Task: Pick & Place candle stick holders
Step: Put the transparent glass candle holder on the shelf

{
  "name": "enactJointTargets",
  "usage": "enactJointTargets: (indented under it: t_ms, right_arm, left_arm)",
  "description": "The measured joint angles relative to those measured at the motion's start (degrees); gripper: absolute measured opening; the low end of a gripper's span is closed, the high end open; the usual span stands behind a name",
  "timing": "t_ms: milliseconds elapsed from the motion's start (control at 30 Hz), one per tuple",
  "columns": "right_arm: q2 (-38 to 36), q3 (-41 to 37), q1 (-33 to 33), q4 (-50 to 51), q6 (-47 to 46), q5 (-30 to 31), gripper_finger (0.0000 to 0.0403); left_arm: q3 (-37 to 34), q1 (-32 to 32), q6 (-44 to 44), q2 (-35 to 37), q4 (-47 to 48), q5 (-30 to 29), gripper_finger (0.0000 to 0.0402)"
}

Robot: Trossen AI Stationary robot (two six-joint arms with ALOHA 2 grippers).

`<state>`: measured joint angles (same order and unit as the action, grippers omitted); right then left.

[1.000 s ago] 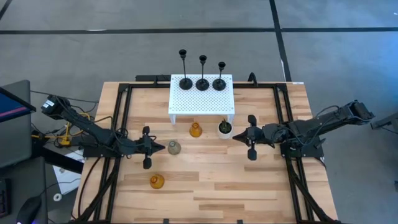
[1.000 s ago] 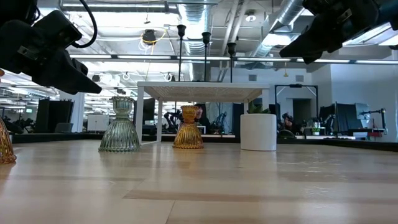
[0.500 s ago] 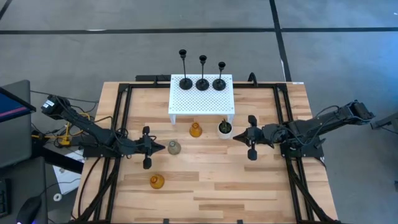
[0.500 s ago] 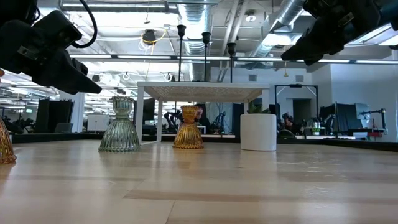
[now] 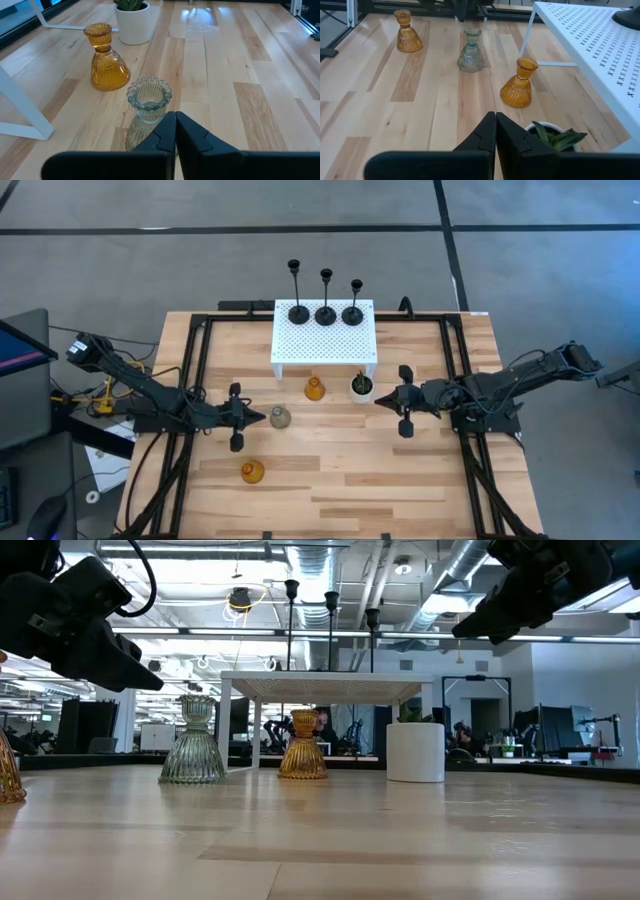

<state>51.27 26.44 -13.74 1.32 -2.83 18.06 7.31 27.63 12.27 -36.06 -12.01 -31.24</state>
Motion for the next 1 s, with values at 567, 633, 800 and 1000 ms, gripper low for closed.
enactJointTargets:
  t_ms: [567,633,800,1000]
  right_arm:
    - [-4.39,0.02,0.0,1.22,1.33,0.0,0.0]
    - [-5.22,0.02,0.0,1.88,1.33,0.0,0.0]
    - [-6.59,-0.59,0.04,3.15,1.33,0.0,0.0]
    - [-9.61,-8.58,1.14,-5.65,-0.4,-0.08,0.0]
  left_arm:
    - [0.0,0.0,0.0,0.0,-0.01,-0.02,0.0007]
    - [0.0,-0.01,0.0,-0.01,-0.02,-0.02,0.0009]
    - [0.0,-0.01,0.0,-0.01,-0.02,-0.02,0.0008]
    - [-0.01,-0.03,0.0,0.0,-0.02,-0.69,0.0006]
